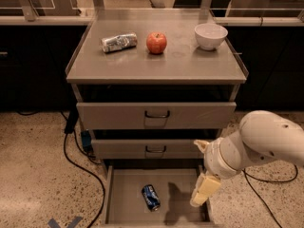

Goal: Pick pepsi can from bottom drawer and place on counter

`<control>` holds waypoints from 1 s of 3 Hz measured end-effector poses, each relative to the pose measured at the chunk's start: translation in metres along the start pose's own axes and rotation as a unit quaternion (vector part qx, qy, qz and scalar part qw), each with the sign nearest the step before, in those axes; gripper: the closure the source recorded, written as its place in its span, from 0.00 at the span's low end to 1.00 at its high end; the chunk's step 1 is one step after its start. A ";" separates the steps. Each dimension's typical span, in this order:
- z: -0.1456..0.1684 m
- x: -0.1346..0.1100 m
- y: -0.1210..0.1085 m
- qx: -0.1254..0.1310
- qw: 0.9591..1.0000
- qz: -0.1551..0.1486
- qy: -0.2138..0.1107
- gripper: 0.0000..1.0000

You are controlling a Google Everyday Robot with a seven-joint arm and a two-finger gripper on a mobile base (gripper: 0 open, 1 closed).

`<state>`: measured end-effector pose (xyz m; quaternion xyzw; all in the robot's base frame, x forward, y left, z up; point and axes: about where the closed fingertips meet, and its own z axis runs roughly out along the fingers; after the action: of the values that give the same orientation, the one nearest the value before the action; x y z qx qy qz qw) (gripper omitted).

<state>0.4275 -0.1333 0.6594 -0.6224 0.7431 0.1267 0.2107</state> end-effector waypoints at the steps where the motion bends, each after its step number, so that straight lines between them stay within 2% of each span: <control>1: 0.031 0.007 0.003 -0.007 1.000 -0.007 -0.013 0.00; 2: 0.071 0.012 0.007 -0.018 1.000 -0.012 -0.015 0.00; 3: 0.109 0.016 0.014 -0.021 1.000 -0.017 0.001 0.00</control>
Offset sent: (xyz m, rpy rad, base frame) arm 0.0054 0.0402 -0.1147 0.0367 0.0277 0.0591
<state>0.4288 -0.0951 0.5551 -0.6391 0.7301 0.1380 0.1986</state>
